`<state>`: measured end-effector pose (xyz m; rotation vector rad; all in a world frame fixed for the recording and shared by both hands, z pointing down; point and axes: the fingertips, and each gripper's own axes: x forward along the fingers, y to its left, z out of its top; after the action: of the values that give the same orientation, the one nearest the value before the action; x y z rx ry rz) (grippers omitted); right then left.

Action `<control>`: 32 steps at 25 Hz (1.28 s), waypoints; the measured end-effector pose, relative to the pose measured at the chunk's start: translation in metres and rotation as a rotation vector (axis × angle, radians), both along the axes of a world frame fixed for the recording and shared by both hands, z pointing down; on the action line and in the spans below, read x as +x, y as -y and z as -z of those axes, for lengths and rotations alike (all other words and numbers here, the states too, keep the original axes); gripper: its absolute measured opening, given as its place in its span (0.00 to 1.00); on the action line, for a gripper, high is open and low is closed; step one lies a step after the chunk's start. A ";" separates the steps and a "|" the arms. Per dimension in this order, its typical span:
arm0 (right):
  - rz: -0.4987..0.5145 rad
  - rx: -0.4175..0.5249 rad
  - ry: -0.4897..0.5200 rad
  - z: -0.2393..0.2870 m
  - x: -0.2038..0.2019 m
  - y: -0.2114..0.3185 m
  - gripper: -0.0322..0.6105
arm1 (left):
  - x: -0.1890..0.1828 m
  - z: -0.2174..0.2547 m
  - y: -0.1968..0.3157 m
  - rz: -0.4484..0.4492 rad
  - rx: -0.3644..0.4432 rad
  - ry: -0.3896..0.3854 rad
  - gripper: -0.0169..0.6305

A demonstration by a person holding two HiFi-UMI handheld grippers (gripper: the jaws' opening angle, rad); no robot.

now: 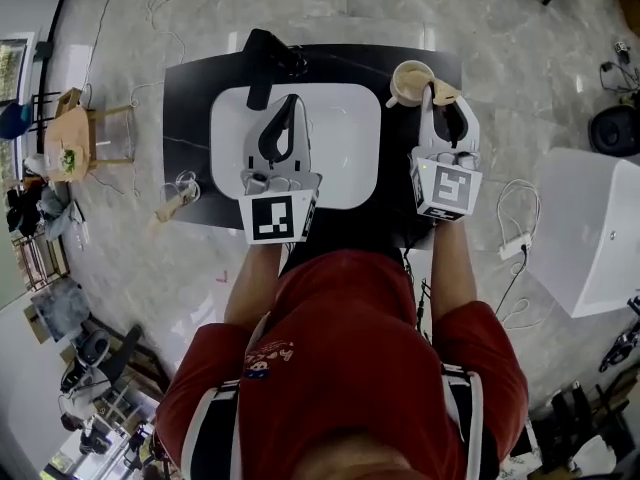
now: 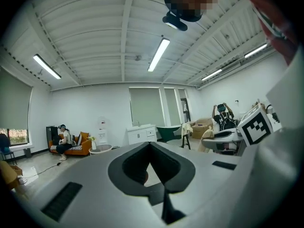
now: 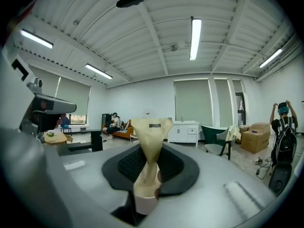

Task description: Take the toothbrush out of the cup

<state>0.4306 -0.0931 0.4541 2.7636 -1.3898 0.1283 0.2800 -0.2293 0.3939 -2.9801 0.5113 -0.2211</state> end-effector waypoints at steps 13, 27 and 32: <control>0.086 0.037 -0.147 0.081 -0.104 0.048 0.16 | -0.101 0.030 0.050 0.114 -0.023 -0.136 0.03; 0.451 0.052 -0.141 0.088 -0.286 0.172 0.16 | -0.302 0.014 0.118 0.445 -0.045 -0.134 0.03; 0.556 0.047 -0.134 0.083 -0.341 0.205 0.16 | -0.365 0.002 0.127 0.554 -0.064 -0.124 0.03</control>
<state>0.0898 -0.2983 0.3714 2.2523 -2.0649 -0.1099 -0.0850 -0.3567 0.3923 -2.8487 1.3612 -0.0953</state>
